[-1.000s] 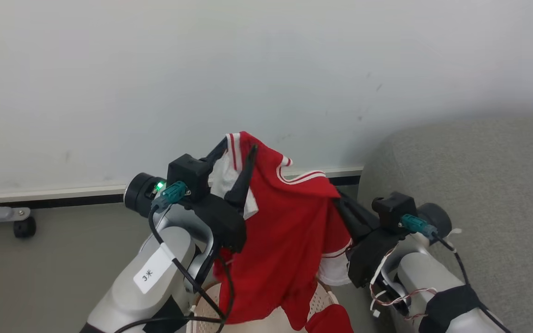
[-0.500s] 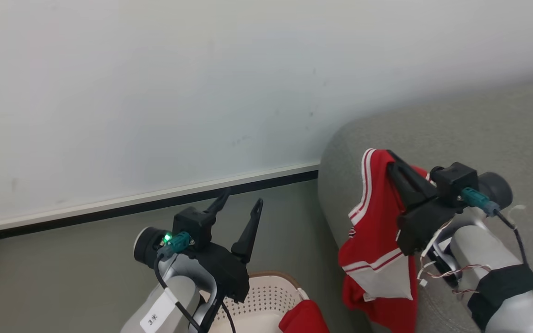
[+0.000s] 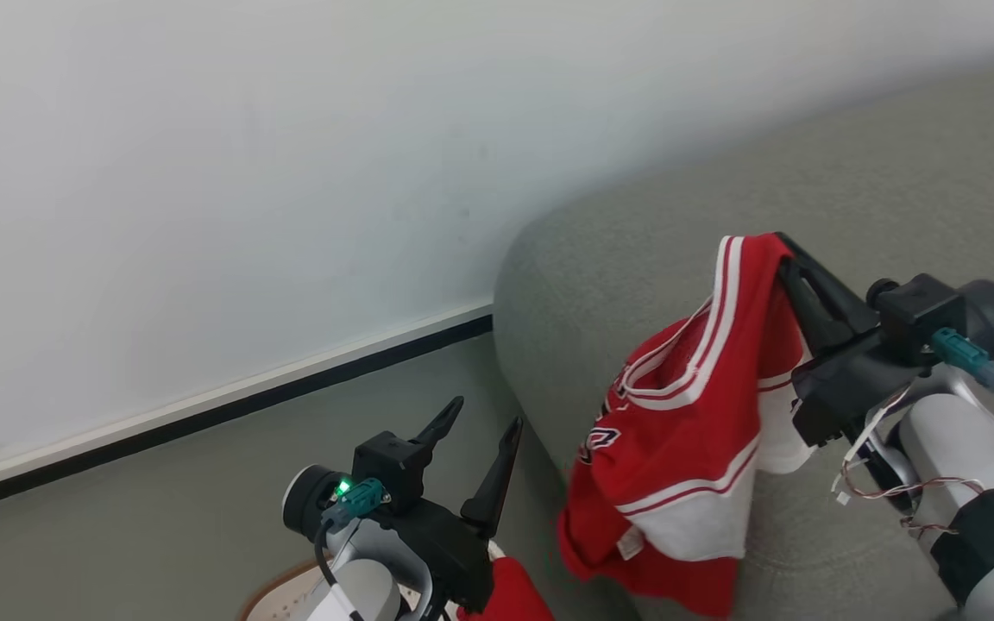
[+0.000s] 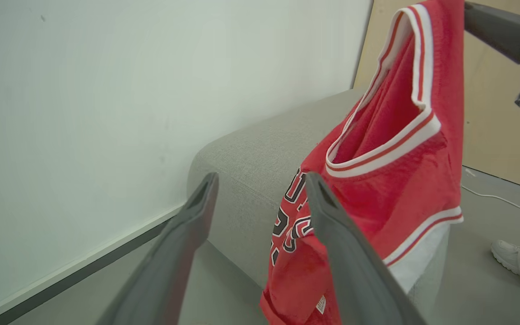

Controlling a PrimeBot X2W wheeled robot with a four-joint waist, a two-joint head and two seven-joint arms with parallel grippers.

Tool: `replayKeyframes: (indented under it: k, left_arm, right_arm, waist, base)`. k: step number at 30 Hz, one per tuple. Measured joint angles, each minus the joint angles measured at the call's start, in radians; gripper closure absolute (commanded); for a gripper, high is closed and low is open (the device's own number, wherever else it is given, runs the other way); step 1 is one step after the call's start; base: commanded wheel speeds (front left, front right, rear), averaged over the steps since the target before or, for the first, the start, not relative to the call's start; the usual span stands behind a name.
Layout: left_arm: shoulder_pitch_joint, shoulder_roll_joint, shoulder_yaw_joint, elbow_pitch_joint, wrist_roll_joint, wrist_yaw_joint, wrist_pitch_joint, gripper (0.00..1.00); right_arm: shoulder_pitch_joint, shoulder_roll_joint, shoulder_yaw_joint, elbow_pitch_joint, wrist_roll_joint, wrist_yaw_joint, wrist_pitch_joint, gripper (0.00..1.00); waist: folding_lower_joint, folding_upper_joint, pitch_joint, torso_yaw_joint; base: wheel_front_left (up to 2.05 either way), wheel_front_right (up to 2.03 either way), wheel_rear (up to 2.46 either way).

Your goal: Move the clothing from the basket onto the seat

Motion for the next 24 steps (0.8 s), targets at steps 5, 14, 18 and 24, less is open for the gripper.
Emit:
replayKeyframes:
  k: [5, 14, 18, 24]
  left_arm:
    - [0.001, -0.005, -0.020, -0.003, 0.000, 0.000, -0.001, 0.00]
    - [0.001, -0.010, -0.057, -0.024, 0.012, 0.001, -0.002, 0.00]
    - [0.001, -0.009, -0.071, -0.061, 0.027, 0.010, -0.004, 0.00]
    - [-0.003, 0.008, -0.072, -0.129, 0.054, 0.010, -0.006, 0.00]
  right_arm:
    - [0.004, -0.032, -0.017, -0.045, 0.000, 0.000, 0.000, 1.00]
    - [-0.016, -0.071, -0.035, -0.072, 0.001, 0.001, 0.011, 1.00]
    - [-0.111, -0.093, -0.066, -0.073, 0.019, 0.001, 0.040, 1.00]
    - [-0.305, -0.116, -0.105, -0.054, 0.027, 0.001, 0.085, 1.00]
  waist:
    - [0.0000, 0.0000, 0.009, -0.048]
    - [0.0000, 0.0000, 0.054, -0.058]
    - [0.0000, 0.0000, 0.097, -0.047]
    - [0.0000, 0.0000, 0.170, -0.029]
  base:
    - [0.00, 0.00, 0.00]
    - [0.00, 0.00, 0.00]
    - [0.00, 0.00, 0.00]
    - [0.00, 0.00, 0.00]
